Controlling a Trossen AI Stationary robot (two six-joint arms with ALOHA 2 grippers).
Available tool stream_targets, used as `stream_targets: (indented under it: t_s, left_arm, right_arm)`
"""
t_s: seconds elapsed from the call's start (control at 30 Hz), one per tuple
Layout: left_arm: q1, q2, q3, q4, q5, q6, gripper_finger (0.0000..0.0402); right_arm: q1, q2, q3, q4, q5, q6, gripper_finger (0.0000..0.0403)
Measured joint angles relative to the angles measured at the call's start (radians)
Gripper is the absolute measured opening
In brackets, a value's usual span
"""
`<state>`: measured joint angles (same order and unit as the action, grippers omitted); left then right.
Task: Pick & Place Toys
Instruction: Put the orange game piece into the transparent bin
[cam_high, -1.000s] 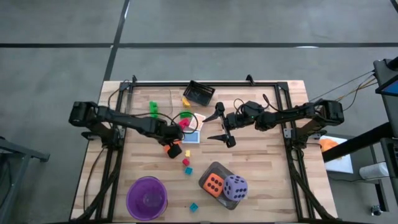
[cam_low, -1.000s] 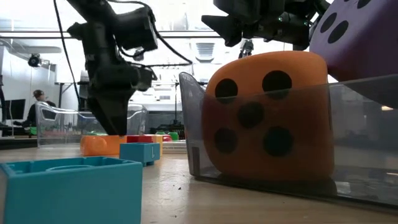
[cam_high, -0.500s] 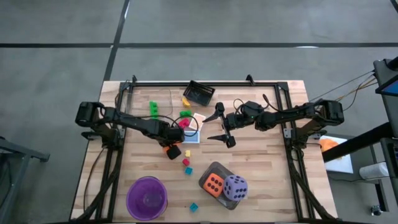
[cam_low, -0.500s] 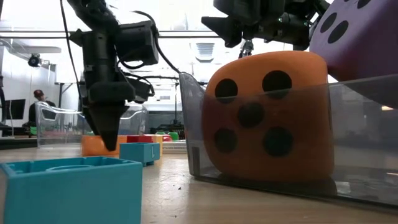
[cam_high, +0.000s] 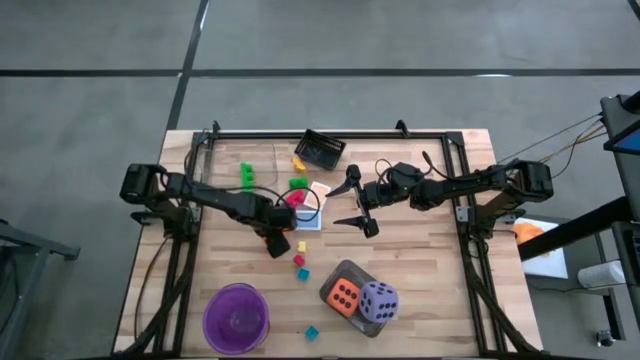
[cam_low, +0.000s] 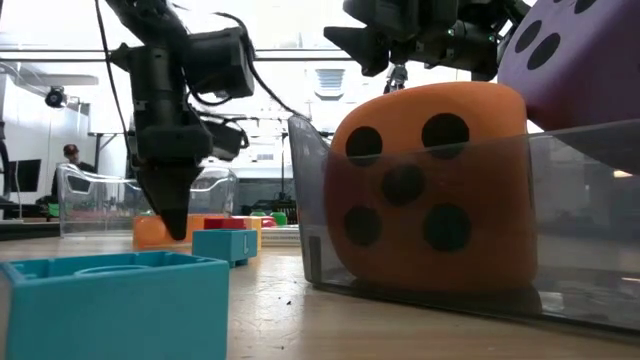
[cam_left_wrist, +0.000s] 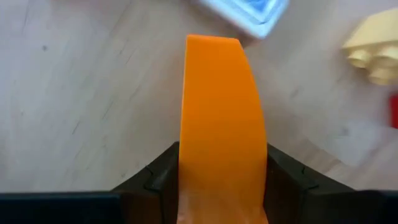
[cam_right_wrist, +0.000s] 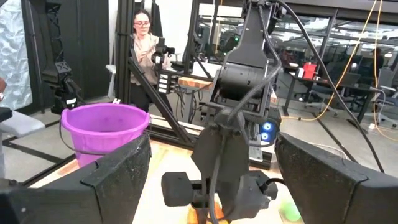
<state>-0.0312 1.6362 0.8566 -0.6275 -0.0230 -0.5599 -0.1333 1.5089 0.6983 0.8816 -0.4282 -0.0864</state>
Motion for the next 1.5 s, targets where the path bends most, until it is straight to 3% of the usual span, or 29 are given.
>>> stream_targets:
  t_s: [0.33,0.63,0.77,1.0,1.3,1.5]
  left_arm:
    - [-0.056,-0.264,-0.014,0.079,-0.142,0.085,0.0160]
    - [-0.069,-0.556,-0.275,0.555,-0.142,0.308,0.0160]
    - [-0.045,-0.646,-0.411,0.723,-0.141,0.328,0.0160]
    - [0.065,-0.743,-0.486,0.727,-0.148,0.294,0.0160]
    - [0.255,-0.763,-0.445,0.577,-0.246,0.295,0.0160]
    - [0.367,-0.762,-0.445,0.560,-0.248,0.291,0.0160]
  right_arm:
    - [0.000,0.000,-0.001,0.002,0.000,-0.015,0.0339]
    - [0.002,0.000,-0.047,0.095,-0.004,-0.016,0.0339]
    - [0.002,0.000,-0.061,0.118,-0.004,-0.015,0.0339]
    - [0.002,0.000,-0.061,0.131,-0.004,-0.015,0.0339]
    - [0.002,0.009,-0.061,0.136,-0.004,-0.015,0.0339]
    - [0.002,0.021,-0.061,0.143,-0.004,-0.015,0.0339]
